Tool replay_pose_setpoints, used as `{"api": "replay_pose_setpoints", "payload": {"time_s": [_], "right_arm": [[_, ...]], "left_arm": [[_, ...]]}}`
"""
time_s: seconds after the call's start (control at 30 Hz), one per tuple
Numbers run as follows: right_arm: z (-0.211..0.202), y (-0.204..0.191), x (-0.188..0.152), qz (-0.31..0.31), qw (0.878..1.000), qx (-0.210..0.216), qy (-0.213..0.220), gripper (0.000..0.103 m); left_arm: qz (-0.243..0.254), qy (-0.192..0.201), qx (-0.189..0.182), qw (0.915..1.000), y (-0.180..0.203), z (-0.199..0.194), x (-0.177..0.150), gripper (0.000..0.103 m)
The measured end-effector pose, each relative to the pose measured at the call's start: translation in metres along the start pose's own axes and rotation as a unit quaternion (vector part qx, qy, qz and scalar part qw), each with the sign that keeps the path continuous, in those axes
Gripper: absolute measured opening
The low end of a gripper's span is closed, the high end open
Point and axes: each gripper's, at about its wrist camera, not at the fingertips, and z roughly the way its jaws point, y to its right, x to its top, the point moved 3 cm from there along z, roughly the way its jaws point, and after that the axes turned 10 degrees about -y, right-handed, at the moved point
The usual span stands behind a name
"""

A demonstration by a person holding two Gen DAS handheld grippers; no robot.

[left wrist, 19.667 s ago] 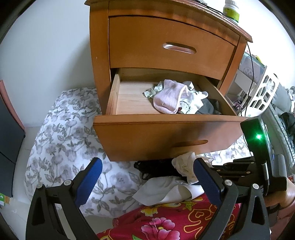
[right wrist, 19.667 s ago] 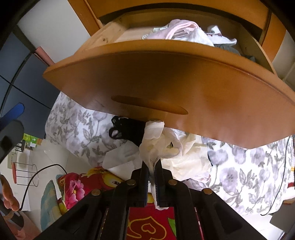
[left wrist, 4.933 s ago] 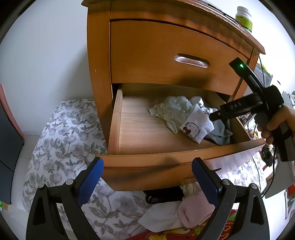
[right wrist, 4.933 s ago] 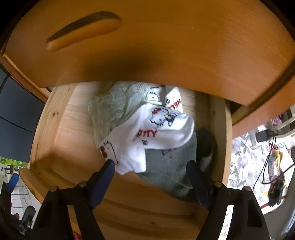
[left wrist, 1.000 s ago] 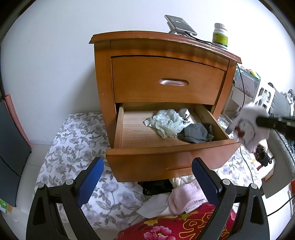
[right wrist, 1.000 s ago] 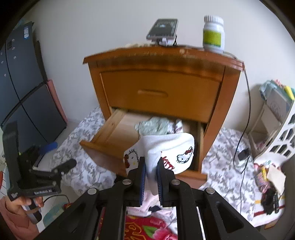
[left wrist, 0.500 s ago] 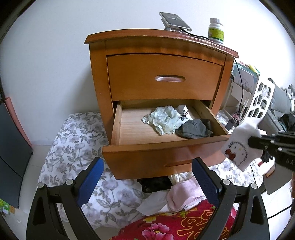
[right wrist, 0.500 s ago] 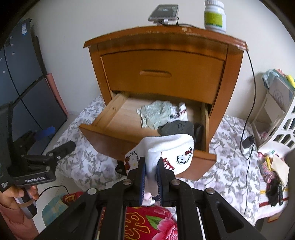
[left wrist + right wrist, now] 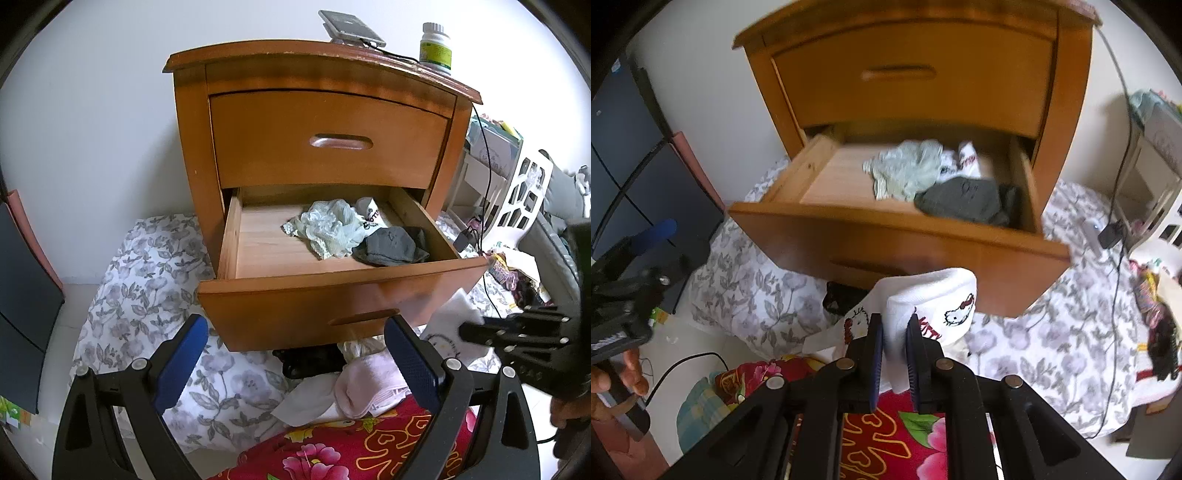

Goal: Organize soft objects
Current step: 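Lower the Hello Kitty sock onto the garment pile and open the right gripper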

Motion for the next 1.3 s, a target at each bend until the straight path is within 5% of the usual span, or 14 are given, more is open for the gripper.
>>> {"api": "replay_pose_setpoints", "payload": {"time_s": [1.3], "right_arm": [[0.100,-0.002,-0.001,0.020,0.993,0.002,-0.119,0.015]], "left_arm": [[-0.008,-0.032,-0.004,0.9995,-0.011,0.025,-0.002,0.096]]}}
